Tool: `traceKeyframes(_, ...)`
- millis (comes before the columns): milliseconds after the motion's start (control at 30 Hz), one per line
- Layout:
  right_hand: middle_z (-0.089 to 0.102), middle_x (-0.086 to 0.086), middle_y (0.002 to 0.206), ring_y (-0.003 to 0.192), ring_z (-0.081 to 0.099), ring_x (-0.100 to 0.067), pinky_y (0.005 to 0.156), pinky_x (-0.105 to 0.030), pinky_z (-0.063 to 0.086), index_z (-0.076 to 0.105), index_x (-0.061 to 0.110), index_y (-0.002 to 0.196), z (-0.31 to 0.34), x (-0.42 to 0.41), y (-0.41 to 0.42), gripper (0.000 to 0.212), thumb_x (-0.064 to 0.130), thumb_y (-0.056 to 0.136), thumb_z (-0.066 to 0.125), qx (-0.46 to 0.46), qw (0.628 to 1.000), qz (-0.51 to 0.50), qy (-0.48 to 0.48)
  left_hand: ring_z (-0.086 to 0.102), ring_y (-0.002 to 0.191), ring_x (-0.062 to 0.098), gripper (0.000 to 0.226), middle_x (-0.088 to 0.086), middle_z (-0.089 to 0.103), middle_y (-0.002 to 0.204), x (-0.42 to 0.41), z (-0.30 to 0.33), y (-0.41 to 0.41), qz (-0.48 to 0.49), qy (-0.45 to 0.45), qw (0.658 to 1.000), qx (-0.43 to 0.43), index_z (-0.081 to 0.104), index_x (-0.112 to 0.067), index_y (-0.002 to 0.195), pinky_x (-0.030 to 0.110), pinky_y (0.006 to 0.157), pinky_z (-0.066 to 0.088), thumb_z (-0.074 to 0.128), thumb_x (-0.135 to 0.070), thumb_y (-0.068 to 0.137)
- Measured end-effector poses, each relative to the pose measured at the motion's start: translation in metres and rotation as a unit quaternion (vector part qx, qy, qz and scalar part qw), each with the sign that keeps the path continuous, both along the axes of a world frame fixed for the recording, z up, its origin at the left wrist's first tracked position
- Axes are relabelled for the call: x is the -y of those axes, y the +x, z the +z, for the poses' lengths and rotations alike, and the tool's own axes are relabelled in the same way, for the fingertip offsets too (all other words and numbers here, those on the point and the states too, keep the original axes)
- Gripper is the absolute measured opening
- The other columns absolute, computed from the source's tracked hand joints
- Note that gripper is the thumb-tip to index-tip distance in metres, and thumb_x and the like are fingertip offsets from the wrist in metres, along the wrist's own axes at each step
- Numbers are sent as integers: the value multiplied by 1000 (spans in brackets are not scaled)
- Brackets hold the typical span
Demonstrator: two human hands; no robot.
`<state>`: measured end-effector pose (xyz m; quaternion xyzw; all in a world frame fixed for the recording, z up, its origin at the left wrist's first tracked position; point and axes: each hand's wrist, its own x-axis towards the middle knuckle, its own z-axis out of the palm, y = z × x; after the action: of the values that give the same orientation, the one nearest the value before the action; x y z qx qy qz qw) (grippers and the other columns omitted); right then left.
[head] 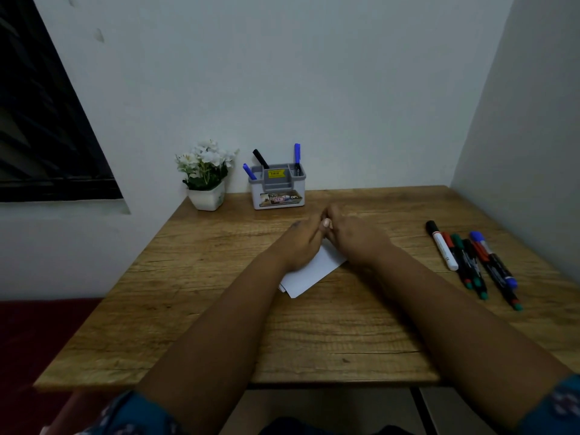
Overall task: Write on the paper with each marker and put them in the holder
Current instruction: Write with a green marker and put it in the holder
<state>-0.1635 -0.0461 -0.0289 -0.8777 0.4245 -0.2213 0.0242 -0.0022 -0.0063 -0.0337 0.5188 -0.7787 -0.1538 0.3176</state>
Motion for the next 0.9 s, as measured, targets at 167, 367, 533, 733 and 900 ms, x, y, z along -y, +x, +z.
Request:
traceKeyframes(167, 64, -1, 90, 73, 55, -17, 63, -33, 42, 39, 27, 110, 5, 6, -8, 26, 49, 99, 40, -48, 997, -38, 43, 57, 84, 13, 35, -1, 62, 90, 2, -3, -1, 12, 57, 998, 15, 57, -22, 99, 37, 72, 45, 33, -47, 101)
traceKeyframes(367, 59, 1, 101, 82, 58, -17, 65, -31, 44, 28, 46, 125, 22, 14, -53, 43, 16, 100, 47, 105, 978, -46, 175, 57, 92, 13, 18, -6, 62, 103, 4, -3, 25, 0, 142, 990, 25, 61, -26, 111, 17, 67, 40, 58, -33, 94)
traceKeyframes(533, 68, -7, 90, 67, 62, -10, 61, -21, 54, 53, 27, 110, 20, 14, -50, 18, 16, 97, 57, 442, 838, 42, 317, 54, 84, -1, 20, -16, 61, 94, 6, 2, 29, -6, 131, 991, 12, 71, -25, 105, 14, 68, 40, 72, -25, 85)
traceKeyframes(733, 71, -3, 118, 105, 68, -14, 86, -26, 52, 61, 16, 112, 4, 17, -29, 33, 37, 85, 62, 500, 713, 125, 475, 57, 99, 7, 28, -9, 65, 115, 8, 0, 32, -12, 149, 989, 2, 71, -31, 110, 17, 76, 44, 76, -31, 82)
traceKeyframes(900, 67, -6, 70, 51, 45, -8, 51, -20, 40, 68, -1, 100, -3, 17, -9, 38, 35, 97, 55, 476, 783, 65, 395, 53, 111, 11, 39, -7, 59, 127, 11, -1, 35, 12, 174, 985, 3, 69, -33, 116, 28, 92, 44, 77, -38, 79)
